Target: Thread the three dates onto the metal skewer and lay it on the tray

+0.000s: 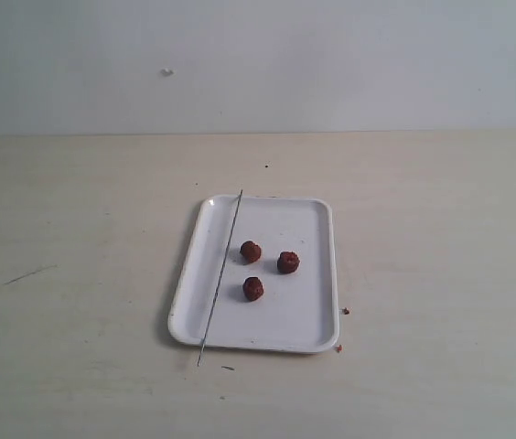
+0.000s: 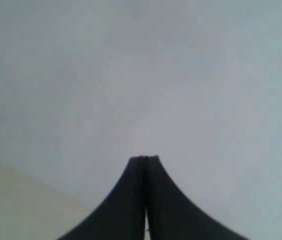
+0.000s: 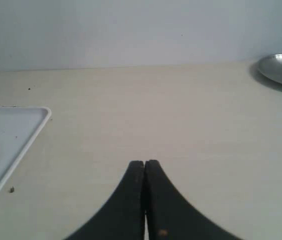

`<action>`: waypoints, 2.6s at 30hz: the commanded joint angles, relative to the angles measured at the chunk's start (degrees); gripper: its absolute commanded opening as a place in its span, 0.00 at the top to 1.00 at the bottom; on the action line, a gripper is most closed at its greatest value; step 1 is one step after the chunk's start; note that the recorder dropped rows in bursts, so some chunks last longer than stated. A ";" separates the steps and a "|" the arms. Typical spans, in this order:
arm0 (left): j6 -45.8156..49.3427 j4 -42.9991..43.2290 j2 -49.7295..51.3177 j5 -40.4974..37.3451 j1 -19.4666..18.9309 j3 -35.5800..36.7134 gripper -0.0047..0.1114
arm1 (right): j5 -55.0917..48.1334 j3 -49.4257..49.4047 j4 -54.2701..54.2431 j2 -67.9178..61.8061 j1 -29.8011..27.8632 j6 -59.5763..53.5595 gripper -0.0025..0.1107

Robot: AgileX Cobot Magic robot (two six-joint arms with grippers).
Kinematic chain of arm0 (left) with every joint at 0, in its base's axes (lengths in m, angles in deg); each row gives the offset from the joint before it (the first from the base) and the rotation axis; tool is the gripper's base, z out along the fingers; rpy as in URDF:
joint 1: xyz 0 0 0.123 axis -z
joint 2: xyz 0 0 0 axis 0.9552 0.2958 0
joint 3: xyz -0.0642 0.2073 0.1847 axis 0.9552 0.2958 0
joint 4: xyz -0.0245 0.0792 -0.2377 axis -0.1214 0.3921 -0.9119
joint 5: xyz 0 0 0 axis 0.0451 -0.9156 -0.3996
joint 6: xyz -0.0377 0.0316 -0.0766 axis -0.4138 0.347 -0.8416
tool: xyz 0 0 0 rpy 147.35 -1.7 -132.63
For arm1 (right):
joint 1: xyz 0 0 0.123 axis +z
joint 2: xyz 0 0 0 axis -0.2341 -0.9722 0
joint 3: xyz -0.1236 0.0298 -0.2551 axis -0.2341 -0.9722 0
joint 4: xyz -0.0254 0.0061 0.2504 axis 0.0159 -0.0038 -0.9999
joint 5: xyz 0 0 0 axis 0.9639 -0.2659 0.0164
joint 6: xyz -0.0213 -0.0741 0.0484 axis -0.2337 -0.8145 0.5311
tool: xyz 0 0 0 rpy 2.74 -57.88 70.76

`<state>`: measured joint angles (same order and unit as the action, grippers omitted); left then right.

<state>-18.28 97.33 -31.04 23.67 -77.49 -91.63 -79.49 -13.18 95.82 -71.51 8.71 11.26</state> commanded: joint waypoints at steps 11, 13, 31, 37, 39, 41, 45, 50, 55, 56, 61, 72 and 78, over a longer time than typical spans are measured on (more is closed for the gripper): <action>21.12 -9.73 44.98 -27.59 19.54 -19.71 0.96 | 0.76 -0.13 -0.17 0.22 -0.17 -0.32 0.98; 22.74 -9.73 52.19 -30.01 24.25 -24.05 0.96 | 0.76 -0.13 -0.17 0.22 -0.17 -0.32 0.98; 32.26 -16.41 111.21 -60.55 46.46 -76.60 0.81 | 0.76 -0.13 -0.17 0.22 -0.17 -0.32 0.98; 34.29 -18.69 118.49 -59.58 46.46 -82.28 0.58 | 0.76 -0.13 -0.29 0.22 -0.17 -0.32 0.98; 34.29 -18.59 119.66 -59.13 46.46 -82.28 0.60 | 0.76 -0.13 -0.29 0.22 -0.17 -0.32 0.98; 34.17 -18.59 120.60 -58.59 46.46 -82.28 0.61 | 0.76 -0.13 -0.29 0.22 -0.17 -0.32 0.98; 33.37 -18.49 121.82 -57.68 46.46 -82.28 0.61 | 0.76 -0.13 -0.29 0.22 -0.17 -0.32 0.98; 33.15 -18.49 122.94 -56.10 46.46 -82.28 0.61 | 0.76 -0.13 -0.29 0.22 -0.17 -0.32 0.98; 32.94 -18.37 124.28 -56.10 46.46 -82.28 0.61 | 0.76 -0.13 -0.29 0.22 -0.17 -0.32 0.98; 32.94 -18.37 124.69 -56.10 46.46 -82.28 0.61 | 0.76 -0.13 -0.29 0.22 -0.17 -0.32 0.98; 32.94 -18.37 125.06 -56.10 46.46 -82.28 0.61 | 0.76 -0.13 -0.29 0.22 -0.17 -0.32 0.98; 30.45 -18.23 125.07 -57.81 46.34 -82.28 0.96 | 0.76 -0.13 -0.29 0.22 -0.17 -0.32 0.98; 27.48 -14.25 123.42 -58.45 45.73 -82.28 0.96 | 0.76 -0.13 -0.29 0.22 -0.17 -0.32 0.98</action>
<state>10.68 80.79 93.44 -33.92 -31.12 -173.79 -79.49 -13.18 95.60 -71.51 8.71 11.26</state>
